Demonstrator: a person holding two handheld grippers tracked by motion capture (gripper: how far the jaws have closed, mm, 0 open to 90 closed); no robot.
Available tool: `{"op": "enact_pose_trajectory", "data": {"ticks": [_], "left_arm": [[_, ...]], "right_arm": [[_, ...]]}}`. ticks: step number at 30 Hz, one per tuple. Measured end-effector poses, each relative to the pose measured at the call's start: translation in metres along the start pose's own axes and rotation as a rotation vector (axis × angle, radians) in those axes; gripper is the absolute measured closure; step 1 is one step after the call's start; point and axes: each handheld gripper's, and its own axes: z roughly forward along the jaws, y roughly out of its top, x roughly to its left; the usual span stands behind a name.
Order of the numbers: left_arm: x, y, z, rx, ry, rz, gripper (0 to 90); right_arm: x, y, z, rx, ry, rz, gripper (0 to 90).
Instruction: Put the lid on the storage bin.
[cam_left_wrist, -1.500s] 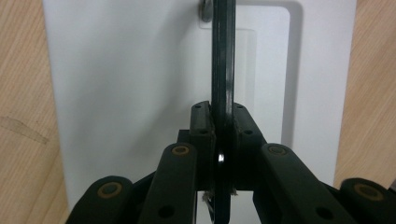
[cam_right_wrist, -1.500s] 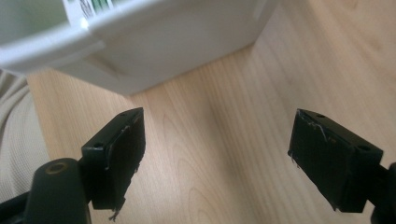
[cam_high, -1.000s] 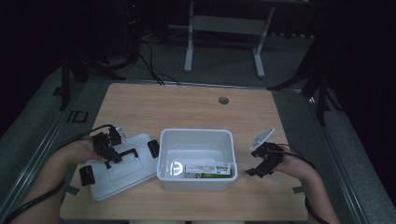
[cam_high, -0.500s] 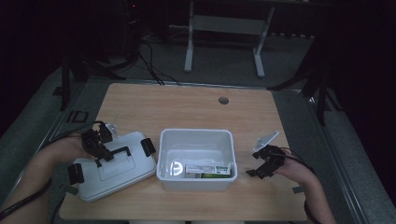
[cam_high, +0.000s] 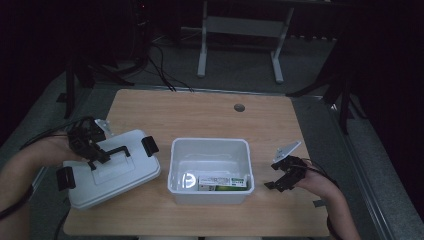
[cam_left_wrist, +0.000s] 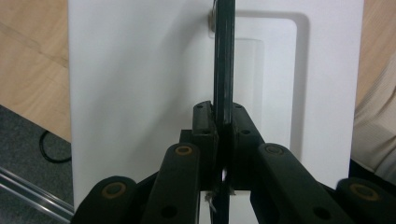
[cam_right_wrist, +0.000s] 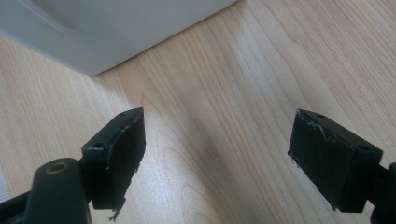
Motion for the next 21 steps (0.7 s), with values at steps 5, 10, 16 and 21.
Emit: {"op": "enact_pose_trajectory", "data": {"ticks": [5, 10, 16, 21], "left_arm": [[-0.004, 0.008, -0.013, -0.004, 0.016, 0.022, 83.9], [-0.011, 0.019, -0.027, -0.018, 0.025, 0.049, 83.9], [-0.022, 0.033, -0.037, -0.014, 0.037, 0.091, 83.9], [-0.032, 0.051, -0.048, -0.03, 0.039, 0.131, 83.9]], "right_arm": [[0.0, 0.001, 0.001, 0.0, -0.003, -0.001, 18.2], [0.001, 0.002, 0.0, -0.007, 0.0, 0.001, 18.2], [0.001, 0.001, 0.0, -0.01, -0.002, -0.001, 18.2], [0.003, 0.0, 0.003, -0.01, 0.007, -0.009, 18.2]]}}
